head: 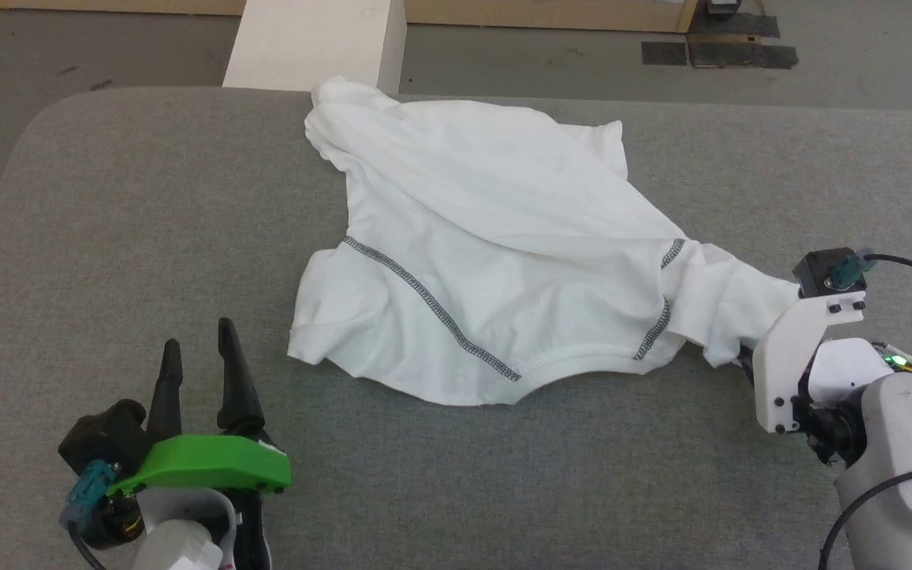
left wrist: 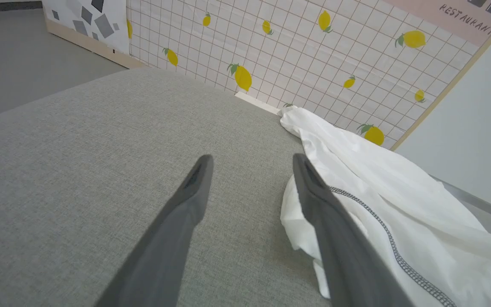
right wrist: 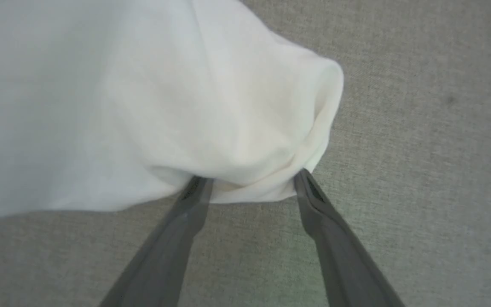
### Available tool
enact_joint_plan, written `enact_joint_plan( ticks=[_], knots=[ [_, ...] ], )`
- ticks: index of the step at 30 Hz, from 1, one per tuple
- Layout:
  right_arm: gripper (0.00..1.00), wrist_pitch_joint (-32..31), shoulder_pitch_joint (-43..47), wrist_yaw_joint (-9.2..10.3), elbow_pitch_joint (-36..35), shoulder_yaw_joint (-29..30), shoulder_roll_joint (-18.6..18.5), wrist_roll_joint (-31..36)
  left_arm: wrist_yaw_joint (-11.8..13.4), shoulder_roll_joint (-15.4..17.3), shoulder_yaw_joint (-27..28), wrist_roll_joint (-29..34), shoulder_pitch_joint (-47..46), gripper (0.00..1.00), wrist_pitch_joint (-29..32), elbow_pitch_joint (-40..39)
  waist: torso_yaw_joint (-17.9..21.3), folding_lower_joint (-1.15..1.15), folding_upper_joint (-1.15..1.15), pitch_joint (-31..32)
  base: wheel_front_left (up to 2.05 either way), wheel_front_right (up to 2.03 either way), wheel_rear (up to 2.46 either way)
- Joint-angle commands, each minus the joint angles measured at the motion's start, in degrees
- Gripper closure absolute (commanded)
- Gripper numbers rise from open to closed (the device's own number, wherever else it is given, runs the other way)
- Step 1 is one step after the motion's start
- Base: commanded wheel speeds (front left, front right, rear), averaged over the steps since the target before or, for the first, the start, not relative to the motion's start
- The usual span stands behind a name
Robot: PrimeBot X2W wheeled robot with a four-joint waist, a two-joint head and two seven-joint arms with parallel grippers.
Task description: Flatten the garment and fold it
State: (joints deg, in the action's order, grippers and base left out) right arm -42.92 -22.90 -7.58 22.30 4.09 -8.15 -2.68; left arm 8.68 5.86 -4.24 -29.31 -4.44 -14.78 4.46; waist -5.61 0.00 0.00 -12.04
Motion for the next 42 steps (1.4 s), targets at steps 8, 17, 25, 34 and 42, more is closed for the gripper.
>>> enact_joint_plan(
  ticks=[8, 17, 25, 34, 42],
  knots=[
    [1.0, 3.09, -2.07, 0.09, 1.38, 0.94, -5.16, -3.33, -0.48, -0.12, -0.34, 0.79, -0.04, 0.0, -0.21, -0.08, -0.05, 0.0, 0.0, -0.75, 0.0, 0.0, 0.0],
    [1.0, 2.73, -4.24, 0.09, 1.22, 11.86, -14.39, 0.31, -0.76, 0.47, -0.89, 0.94, -0.56, 0.0, 0.09, -0.25, 0.18, 0.0, 0.0, -1.07, 0.0, 0.0, 0.0],
    [0.0, 9.32, -5.25, 0.09, 1.36, 15.11, -12.65, 2.33, -0.84, 0.32, -1.69, 0.61, -1.31, 0.0, 0.52, 0.26, 0.12, 0.0, 0.0, -0.94, 0.0, 0.0, 0.0],
    [0.0, 20.04, 0.58, 0.09, -10.11, 18.91, -5.13, -3.57, -0.67, 0.51, -1.94, 0.04, -0.19, 0.0, 1.06, 0.68, 0.1, 0.0, 0.0, 1.57, 0.0, 0.0, 0.0],
    [0.0, 24.02, 16.37, 0.09, -20.47, 18.76, 4.74, -8.61, -0.22, 0.64, -2.23, -0.61, 1.47, 0.0, 2.02, 0.25, 1.63, 0.0, 0.0, 3.66, 0.0, 0.0, 0.0]
  ],
)
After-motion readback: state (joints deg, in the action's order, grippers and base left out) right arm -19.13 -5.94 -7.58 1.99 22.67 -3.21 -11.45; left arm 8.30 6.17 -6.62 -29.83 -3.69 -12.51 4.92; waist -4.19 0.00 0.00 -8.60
